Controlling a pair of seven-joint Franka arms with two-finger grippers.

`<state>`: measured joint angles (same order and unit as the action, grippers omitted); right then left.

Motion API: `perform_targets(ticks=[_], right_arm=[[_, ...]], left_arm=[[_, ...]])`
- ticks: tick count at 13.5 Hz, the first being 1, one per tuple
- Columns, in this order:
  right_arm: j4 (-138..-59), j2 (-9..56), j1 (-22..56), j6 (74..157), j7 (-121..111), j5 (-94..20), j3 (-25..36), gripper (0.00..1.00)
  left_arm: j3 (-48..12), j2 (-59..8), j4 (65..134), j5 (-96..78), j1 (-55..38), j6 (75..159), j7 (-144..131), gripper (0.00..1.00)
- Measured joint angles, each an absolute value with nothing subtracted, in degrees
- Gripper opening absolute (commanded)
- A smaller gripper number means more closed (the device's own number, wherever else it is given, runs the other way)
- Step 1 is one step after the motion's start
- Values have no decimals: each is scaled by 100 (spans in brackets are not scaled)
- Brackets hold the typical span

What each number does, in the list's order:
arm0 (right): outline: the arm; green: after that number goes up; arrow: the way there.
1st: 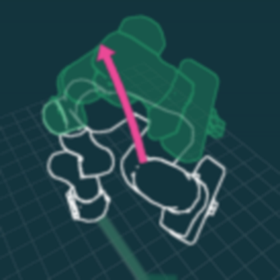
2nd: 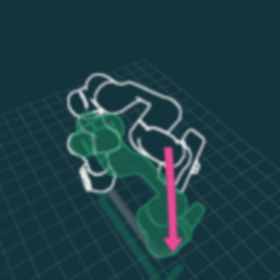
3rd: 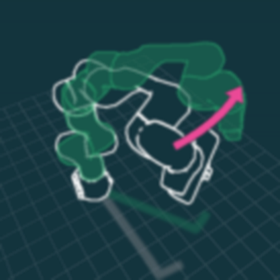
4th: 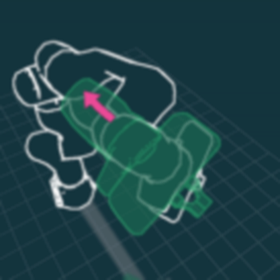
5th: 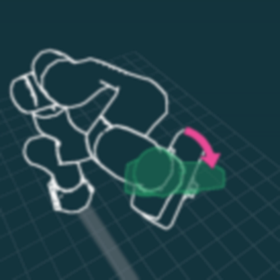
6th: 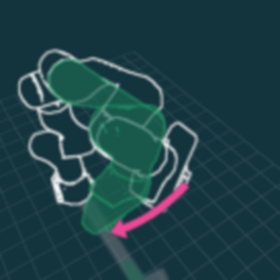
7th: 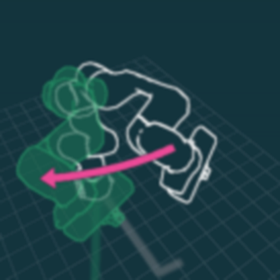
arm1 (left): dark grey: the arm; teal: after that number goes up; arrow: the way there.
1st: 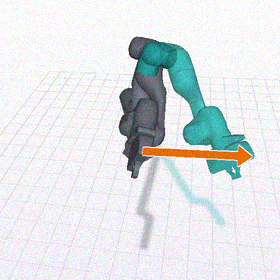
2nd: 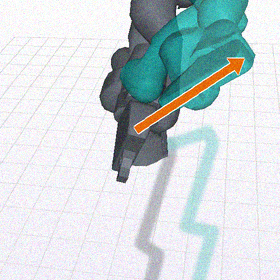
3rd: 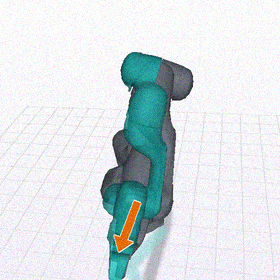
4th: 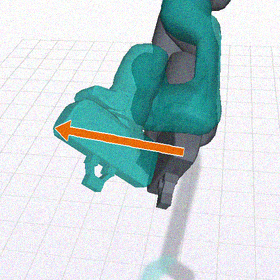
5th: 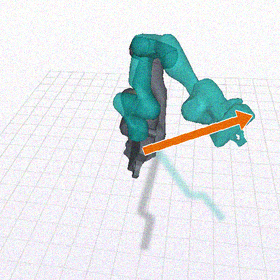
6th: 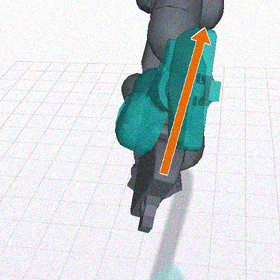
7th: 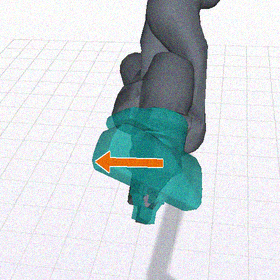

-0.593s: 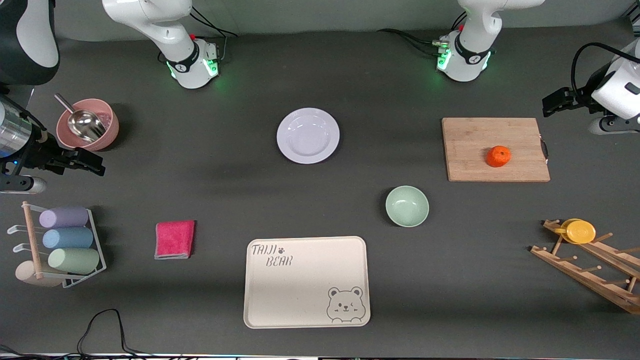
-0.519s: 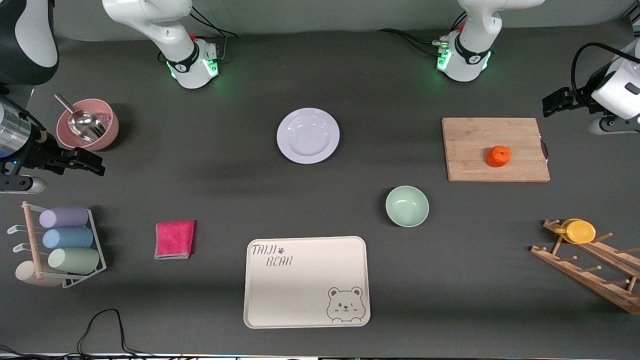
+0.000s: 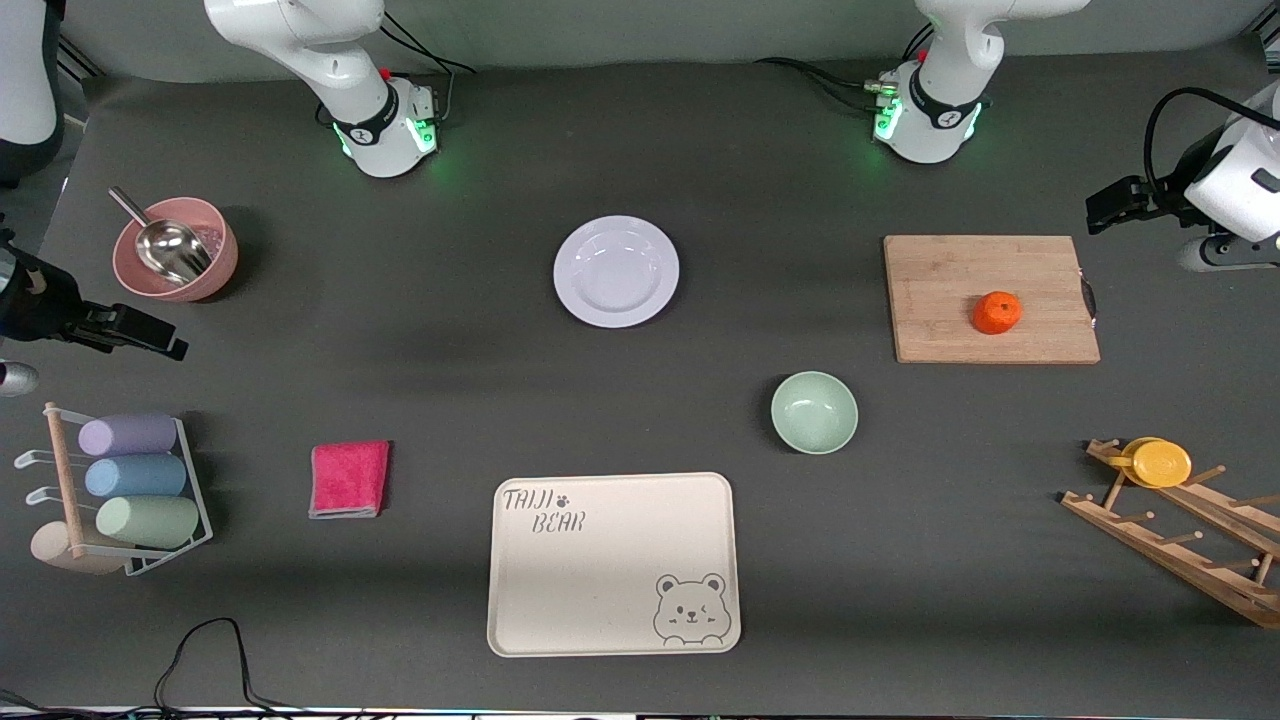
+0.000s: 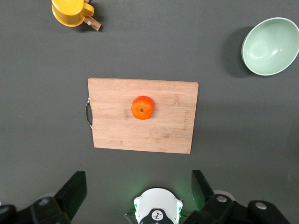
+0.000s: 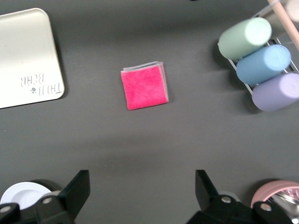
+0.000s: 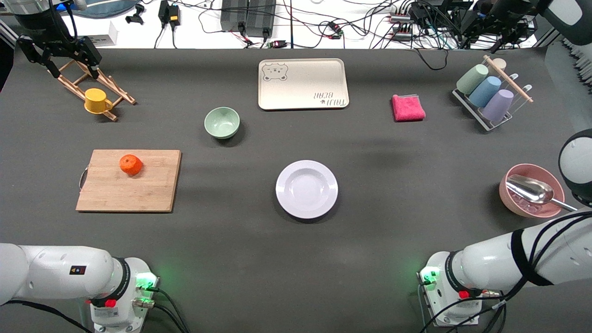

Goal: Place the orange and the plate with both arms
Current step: 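Move the left gripper toward the orange on the cutting board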

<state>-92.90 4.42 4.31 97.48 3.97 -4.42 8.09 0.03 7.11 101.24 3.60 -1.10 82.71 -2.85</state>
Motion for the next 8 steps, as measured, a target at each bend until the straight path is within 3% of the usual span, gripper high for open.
perform_targets(ticks=[4, 8], right_arm=[[-9299, 288, -144, 9516, 398, -438, 122, 100], [-9344, 208, -192, 9315, 399, -435, 38, 100]], left_arm=[[4, 665, 10129, 408, -108, 8201, -285, 100], [26, 582, 10343, 460, 92, 8203, -276, 100]])
